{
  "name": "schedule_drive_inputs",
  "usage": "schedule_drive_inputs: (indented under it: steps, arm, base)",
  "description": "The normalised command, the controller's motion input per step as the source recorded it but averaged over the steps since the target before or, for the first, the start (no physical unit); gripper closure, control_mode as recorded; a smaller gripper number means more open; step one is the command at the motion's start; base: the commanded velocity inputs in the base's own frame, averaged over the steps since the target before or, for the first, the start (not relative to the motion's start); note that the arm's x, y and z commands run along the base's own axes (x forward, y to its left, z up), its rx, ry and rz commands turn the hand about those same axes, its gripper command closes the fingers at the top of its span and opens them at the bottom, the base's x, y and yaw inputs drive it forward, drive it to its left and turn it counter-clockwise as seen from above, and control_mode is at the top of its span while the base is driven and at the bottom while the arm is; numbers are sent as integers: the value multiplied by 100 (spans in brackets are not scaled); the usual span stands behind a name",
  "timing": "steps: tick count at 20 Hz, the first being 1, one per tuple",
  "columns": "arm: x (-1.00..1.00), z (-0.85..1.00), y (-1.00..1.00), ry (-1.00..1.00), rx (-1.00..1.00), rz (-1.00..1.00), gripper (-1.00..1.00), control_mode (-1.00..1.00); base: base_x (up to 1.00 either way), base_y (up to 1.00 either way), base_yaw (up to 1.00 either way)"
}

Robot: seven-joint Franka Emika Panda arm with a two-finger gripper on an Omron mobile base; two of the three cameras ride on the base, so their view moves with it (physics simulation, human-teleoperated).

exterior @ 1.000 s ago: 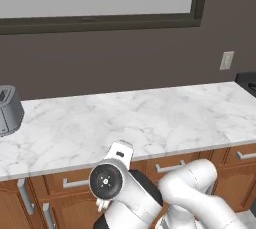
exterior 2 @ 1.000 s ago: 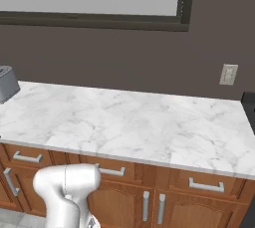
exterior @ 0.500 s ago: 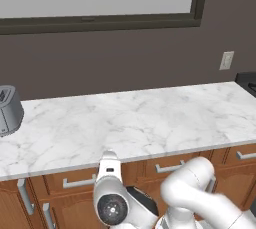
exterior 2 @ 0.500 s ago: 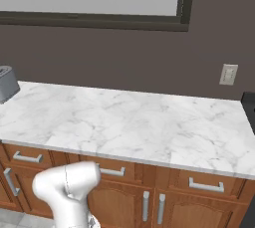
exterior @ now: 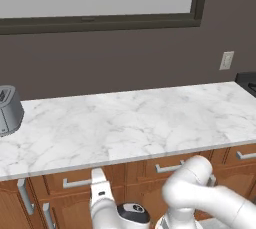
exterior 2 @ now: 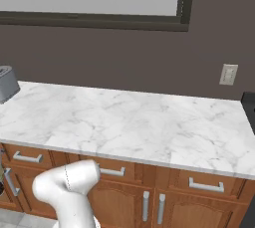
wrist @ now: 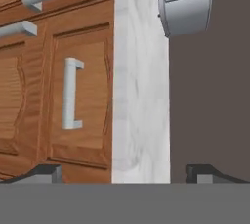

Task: Take the pizza cutter from the drawer on the left and place it on the dining counter for cutting.

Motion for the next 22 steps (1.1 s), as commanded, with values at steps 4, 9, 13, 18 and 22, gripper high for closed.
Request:
schedule_drive_inputs:
  steps: [4,9,13,18,22]
  arm:
    - [48,-52,28,-13,-4,0,-100,-100]
    - [47,-61,26,-11,-2,-1,-100,-100]
    - [13,-58,34,-5,-6,-4,-100,-100]
    - [6,-46,39,-3,-5,-10,-100,-100]
    - [18,-17,27,-2,0,-8,-100,-100]
  base:
    - [0,0,0]
    - [0,0,0]
    - [0,0,0]
    - [0,0,0]
    - [0,0,0]
